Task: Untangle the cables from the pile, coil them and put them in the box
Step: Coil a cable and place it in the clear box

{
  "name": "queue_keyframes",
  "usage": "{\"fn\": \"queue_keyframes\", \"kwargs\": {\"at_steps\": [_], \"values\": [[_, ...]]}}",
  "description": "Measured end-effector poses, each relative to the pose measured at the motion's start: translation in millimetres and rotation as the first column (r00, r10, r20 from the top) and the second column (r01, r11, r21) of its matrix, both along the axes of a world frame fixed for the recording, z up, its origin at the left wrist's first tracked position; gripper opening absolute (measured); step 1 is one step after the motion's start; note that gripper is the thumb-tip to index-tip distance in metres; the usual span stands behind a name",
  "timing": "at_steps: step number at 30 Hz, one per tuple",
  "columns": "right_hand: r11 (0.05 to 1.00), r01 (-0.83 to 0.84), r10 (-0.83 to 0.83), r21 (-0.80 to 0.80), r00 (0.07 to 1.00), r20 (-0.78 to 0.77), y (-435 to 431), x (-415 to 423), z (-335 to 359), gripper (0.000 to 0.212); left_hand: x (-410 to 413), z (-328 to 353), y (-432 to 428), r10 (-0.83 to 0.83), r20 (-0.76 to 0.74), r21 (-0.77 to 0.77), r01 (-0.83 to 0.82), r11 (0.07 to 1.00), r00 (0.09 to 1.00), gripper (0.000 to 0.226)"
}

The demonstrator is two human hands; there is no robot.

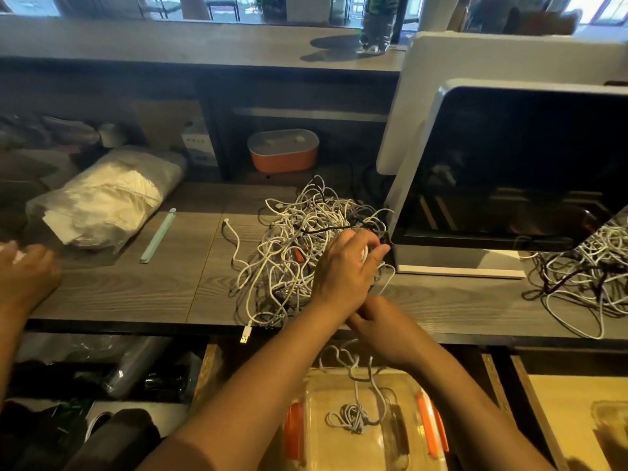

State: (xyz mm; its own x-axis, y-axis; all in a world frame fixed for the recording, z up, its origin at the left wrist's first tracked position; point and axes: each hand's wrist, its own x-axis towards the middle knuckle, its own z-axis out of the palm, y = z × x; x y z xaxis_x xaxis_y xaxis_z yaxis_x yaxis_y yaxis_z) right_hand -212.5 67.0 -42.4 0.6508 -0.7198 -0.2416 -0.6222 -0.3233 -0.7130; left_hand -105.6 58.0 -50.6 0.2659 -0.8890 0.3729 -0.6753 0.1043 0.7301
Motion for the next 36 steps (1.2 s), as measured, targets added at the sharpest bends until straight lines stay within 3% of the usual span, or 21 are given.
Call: {"fn": "queue_keyframes", "kwargs": {"at_steps": [3,5,9,15,20,23,25,27,28,30,33,36], "values": [[1.000,-0.005,0.005,-0.007,1.000,0.002,-8,-7,8,0.016,7,-3,-3,0.104,0.268,-0.043,-0.096,0.994,0.958,0.031],[0.999,0.041,-0.041,-0.008,0.999,-0.010,-15,-18,13,0.016,17,-2,-3,0.141,0.360,-0.007,-0.148,0.989,0.922,0.027],[0.997,0.082,-0.082,-0.003,0.997,0.013,-21,-33,25,0.013,40,-4,-3,0.131,0.392,0.199,-0.222,0.954,0.911,0.036],[0.958,0.142,-0.166,-0.248,0.983,-0.078,-29,-41,33,0.010,33,-12,14,-0.206,0.356,0.449,0.026,0.893,0.911,0.071],[0.871,0.148,-0.249,-0.469,0.955,-0.160,-40,-53,27,0.020,23,-18,22,-0.243,0.465,0.490,-0.018,0.872,0.851,0.058],[0.858,0.135,-0.260,-0.496,0.946,-0.191,-47,-59,21,0.027,20,-13,24,-0.301,0.506,0.573,-0.054,0.818,0.808,0.038],[0.873,0.108,-0.238,-0.475,0.945,-0.224,-51,-61,15,0.024,20,-10,24,-0.374,0.340,0.693,0.040,0.720,0.863,0.037],[0.896,0.113,-0.224,-0.429,0.950,-0.219,-54,-62,6,0.018,18,-7,24,-0.290,-0.138,0.706,0.300,0.642,0.947,0.038],[0.912,0.129,-0.222,-0.389,0.953,-0.206,-54,-61,1,0.016,15,-4,25,-0.198,-0.397,0.628,0.423,0.653,0.896,0.041],[0.951,0.150,-0.207,-0.271,0.959,-0.192,-48,-55,-7,0.020,6,3,28,-0.108,-0.695,0.429,0.530,0.732,0.711,0.042],[0.986,0.122,-0.140,-0.114,0.977,-0.159,-31,-38,-17,0.028,-9,11,26,-0.103,-0.857,0.205,0.518,0.830,0.504,0.039],[0.999,0.049,-0.051,-0.018,0.994,-0.093,-13,-21,-16,0.020,-15,14,17,-0.061,-0.898,0.087,0.312,0.946,0.436,0.029]]}}
